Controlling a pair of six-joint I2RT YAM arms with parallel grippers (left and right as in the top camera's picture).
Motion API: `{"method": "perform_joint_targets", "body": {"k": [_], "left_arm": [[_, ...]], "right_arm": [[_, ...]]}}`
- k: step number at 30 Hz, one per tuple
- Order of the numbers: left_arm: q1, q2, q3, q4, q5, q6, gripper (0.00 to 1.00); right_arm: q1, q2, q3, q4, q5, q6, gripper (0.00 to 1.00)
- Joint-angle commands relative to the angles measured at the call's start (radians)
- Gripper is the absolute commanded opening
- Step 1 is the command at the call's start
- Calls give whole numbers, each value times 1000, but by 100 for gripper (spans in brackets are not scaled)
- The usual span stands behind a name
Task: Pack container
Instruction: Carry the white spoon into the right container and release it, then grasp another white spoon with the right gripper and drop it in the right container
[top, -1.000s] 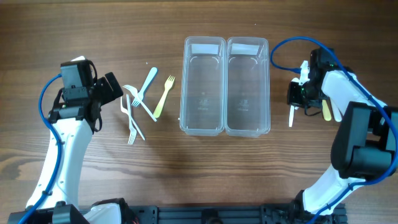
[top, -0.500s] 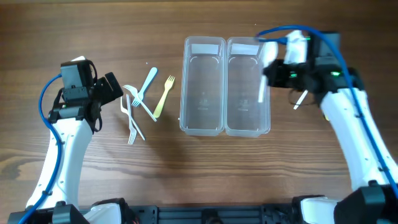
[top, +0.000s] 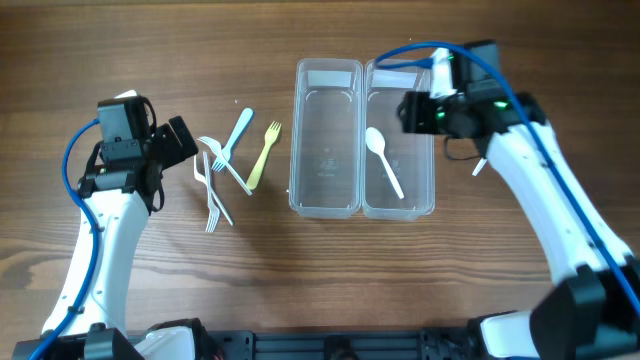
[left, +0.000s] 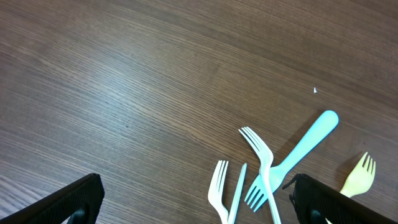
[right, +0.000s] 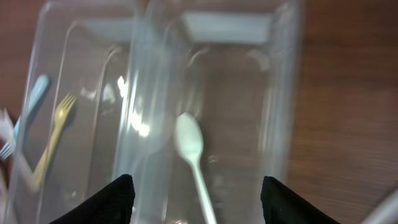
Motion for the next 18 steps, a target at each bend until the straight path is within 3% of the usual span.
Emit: {"method": "perform_joint_targets", "body": {"k": [1,6,13,18], "left_arm": [[5,2,20,1,-6,6,100],[5,2,20,1,-6,6,100],[5,2,20,1,-5,6,100],[5,2,20,1,-6,6,100]], "right_arm": [[-122,-18,9,-61,260,112,55],[-289,118,5,-98,274,364,57],[-334,396,5,-76,227,423,53],[-334,474,5,-40,186,441,53]]}}
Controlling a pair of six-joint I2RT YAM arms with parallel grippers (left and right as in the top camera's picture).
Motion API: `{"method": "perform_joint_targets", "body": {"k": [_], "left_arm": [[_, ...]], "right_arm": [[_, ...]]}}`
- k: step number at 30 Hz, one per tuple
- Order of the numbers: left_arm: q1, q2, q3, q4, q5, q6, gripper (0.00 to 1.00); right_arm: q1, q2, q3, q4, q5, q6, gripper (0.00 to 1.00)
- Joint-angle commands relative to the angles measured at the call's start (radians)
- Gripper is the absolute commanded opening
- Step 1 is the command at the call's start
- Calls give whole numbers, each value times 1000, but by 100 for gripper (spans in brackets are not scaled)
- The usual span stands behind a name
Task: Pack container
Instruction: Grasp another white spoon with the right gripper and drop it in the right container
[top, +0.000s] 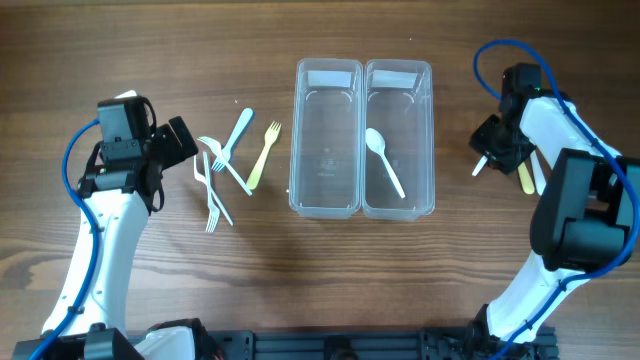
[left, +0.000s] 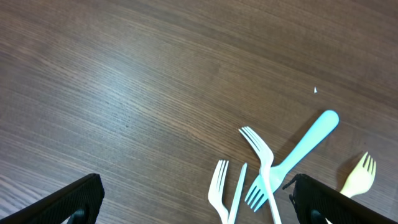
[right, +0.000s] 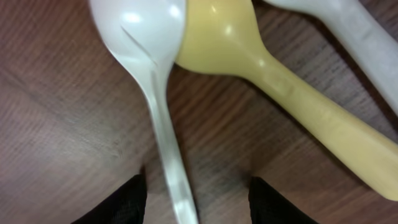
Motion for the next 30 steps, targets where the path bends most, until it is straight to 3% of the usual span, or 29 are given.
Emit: {"method": "perform_joint_targets", "body": {"k": [1,7,12,13,18,23,26,30], "left_arm": [[5,2,20,2,-5,6,100],[5,2,20,2,-5,6,100],[5,2,20,2,-5,6,100],[5,2,20,2,-5,6,100],[5,2,20,2,-5,6,100],[5,2,20,2,-5,6,100],[5,2,20,2,-5,6,100],[5,2,20,2,-5,6,100]], "right_arm": [[0,42,-2,26,-39,29,52],[0,47,-2,53,-58,34,24],[0,45,-2,29,-58,21,13],[0,40,-2,29,-58,0,6],[0,-61,-2,29,-57,-69,4],[32,-278,-2,17,-129,-136,4],[110,-397,-2,17,-276,-217,4],[296,-416,-2,17,-283,-342,4]]}}
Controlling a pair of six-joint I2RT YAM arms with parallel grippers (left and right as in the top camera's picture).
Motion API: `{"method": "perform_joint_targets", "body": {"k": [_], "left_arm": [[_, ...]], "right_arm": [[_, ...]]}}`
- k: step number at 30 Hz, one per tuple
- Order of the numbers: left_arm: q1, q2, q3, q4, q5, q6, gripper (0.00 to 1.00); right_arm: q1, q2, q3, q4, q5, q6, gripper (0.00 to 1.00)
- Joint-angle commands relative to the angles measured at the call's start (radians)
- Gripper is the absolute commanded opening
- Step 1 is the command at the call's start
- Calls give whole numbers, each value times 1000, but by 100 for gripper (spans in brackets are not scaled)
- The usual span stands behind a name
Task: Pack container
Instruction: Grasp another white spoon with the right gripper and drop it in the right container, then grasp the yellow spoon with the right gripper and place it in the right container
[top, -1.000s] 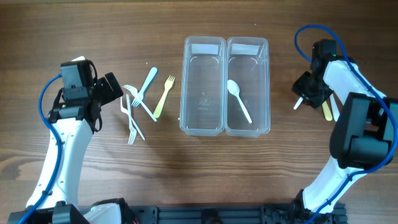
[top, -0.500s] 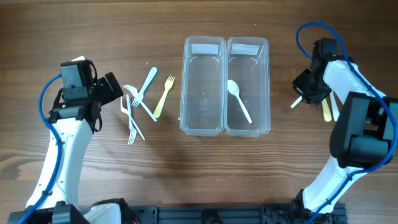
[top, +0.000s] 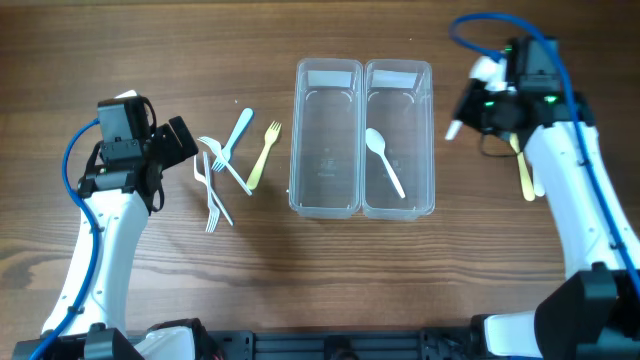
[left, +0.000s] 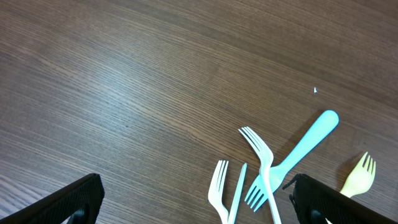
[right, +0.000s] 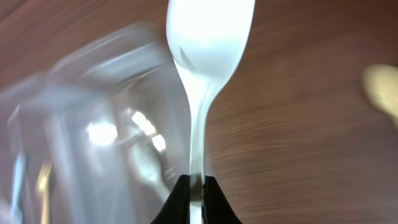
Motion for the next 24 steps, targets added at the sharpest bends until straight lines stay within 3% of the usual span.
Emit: {"method": "perform_joint_targets", "body": {"k": [1,6,7,10,11,15,17,19,24], "left_arm": [[5,2,19,2,-5,6,100],[5,2,19,2,-5,6,100],[5,2,19,2,-5,6,100],[5,2,19,2,-6,6,100],[5,2,19,2,-6,6,100],[5,2,19,2,-6,6,100],[5,2,19,2,-6,6,100],[5,2,20,2,-6,6,100],[5,2,20,2,-6,6,100]], "right_arm": [[136,32,0,-1,-15,-114,4],[198,190,0,18,28,-117,7],[201,236,0,32,-29,-156,20],[204,280,0,68,-73,-189,33],[204,264,6,72,-73,-189,43],[197,119,27,69,29,-192,49],[158,20,27,51,225,-193,54],[97,-23,27,31,348,-223,65],[-150,35,-8,10,290,-342,62]]}}
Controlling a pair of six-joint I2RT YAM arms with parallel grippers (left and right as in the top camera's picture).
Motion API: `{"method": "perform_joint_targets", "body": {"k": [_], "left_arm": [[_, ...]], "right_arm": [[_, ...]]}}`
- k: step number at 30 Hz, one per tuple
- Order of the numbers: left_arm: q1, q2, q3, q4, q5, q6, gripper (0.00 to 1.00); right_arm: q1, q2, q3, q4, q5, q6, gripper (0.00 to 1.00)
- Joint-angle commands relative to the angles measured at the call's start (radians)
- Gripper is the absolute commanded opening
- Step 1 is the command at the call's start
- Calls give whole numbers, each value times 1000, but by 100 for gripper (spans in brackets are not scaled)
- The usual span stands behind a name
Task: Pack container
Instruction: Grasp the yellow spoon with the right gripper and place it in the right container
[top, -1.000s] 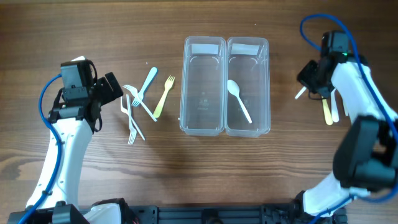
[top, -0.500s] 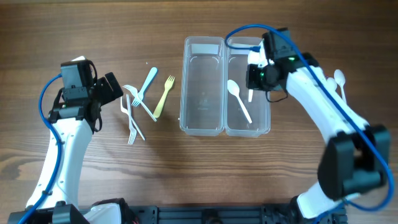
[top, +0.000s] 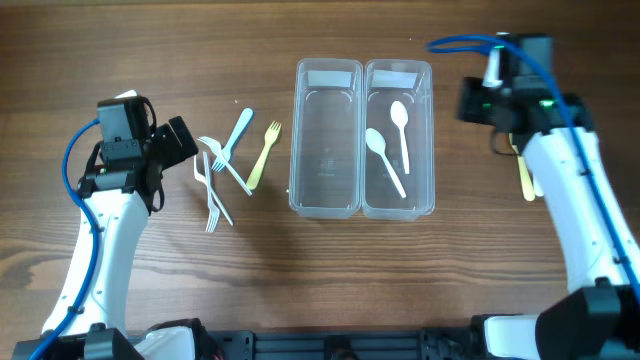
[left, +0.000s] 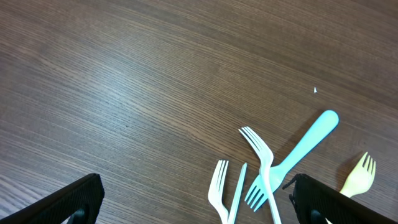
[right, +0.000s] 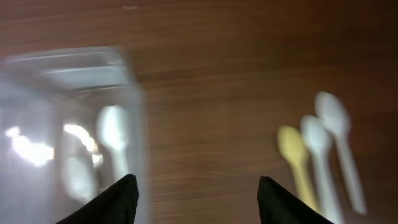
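Two clear containers stand side by side: the left one (top: 325, 135) holds nothing, the right one (top: 425, 150) holds two white spoons (top: 401, 122) (top: 384, 160). My right gripper (top: 474, 101) (right: 196, 205) hangs open and empty just right of that container, whose blurred wall (right: 134, 124) and a spoon (right: 115, 134) show in the right wrist view. A yellow spoon (right: 292, 149) and two white spoons (right: 317, 146) lie on the table further right. My left gripper (top: 180, 140) (left: 196, 208) is open beside the forks: white (left: 261, 155), blue (left: 298, 152), yellow (left: 360, 174).
The wooden table (top: 150, 50) carries the fork cluster (top: 225, 165) left of the containers and the loose spoons (top: 527, 172) near the right arm. Blue cables run along both arms.
My right gripper, shut on a white spoon beside the right container 0.8 s ago, is now open and empty. That spoon lies inside the right container. The left arm has not moved.
My right gripper first hung open over the right container, which held one spoon. Then it was down at the loose spoons on the right, open around a white one. Then it held that spoon by the container; now two spoons lie inside.
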Motion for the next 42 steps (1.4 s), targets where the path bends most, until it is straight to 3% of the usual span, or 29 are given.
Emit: {"method": "perform_joint_targets", "body": {"k": [1,6,11,17,21,23,27,32,38,42], "left_arm": [[5,2,20,3,-6,6,100],[5,2,19,3,-5,6,100],[5,2,19,3,-6,6,100],[5,2,19,3,-5,6,100],[5,2,19,3,-6,6,100],[5,2,19,3,-5,6,100],[5,2,19,3,-6,6,100],[5,2,19,3,-6,6,100],[5,2,19,3,-6,6,100],[5,2,20,3,-6,6,100]], "right_arm": [[-176,97,-29,0,-16,-111,62],[-344,261,-29,0,-188,-279,66],[-375,393,-29,31,-187,-323,69],[-374,492,-29,59,-189,-320,60],[-374,519,-29,60,-225,-315,48],[-374,521,-29,54,-224,-293,35],[-373,521,-29,18,-225,-253,27],[-373,499,-26,-45,-224,-151,6],[-351,349,-22,-84,-336,-76,4],[-276,133,-22,-77,-498,-54,4]]}}
